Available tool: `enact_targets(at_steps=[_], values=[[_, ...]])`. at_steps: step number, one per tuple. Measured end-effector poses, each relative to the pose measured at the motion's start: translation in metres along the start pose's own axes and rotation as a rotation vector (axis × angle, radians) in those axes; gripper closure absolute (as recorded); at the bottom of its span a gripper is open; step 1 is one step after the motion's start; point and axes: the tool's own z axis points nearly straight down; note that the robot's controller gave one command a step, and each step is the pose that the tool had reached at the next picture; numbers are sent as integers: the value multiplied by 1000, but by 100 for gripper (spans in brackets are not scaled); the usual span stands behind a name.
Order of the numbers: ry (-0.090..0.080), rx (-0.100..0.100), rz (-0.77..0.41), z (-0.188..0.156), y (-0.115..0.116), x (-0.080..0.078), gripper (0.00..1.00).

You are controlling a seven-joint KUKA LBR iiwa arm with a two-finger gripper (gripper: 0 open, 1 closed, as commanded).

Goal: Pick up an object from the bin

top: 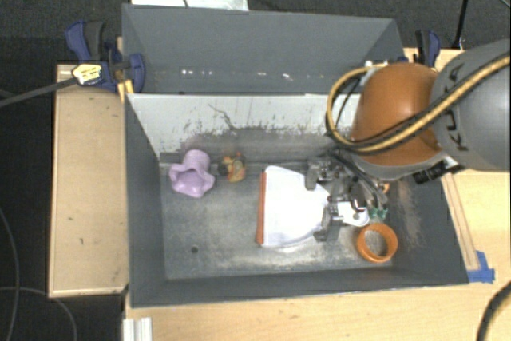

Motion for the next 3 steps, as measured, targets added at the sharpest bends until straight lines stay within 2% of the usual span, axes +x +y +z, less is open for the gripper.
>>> enact_targets(at_steps=[1,2,3], values=[[-8,0,0,-4,0,-2,0],[-15,0,2,41,-44,-9,0],[-5,0,25,56,-68,9,100]])
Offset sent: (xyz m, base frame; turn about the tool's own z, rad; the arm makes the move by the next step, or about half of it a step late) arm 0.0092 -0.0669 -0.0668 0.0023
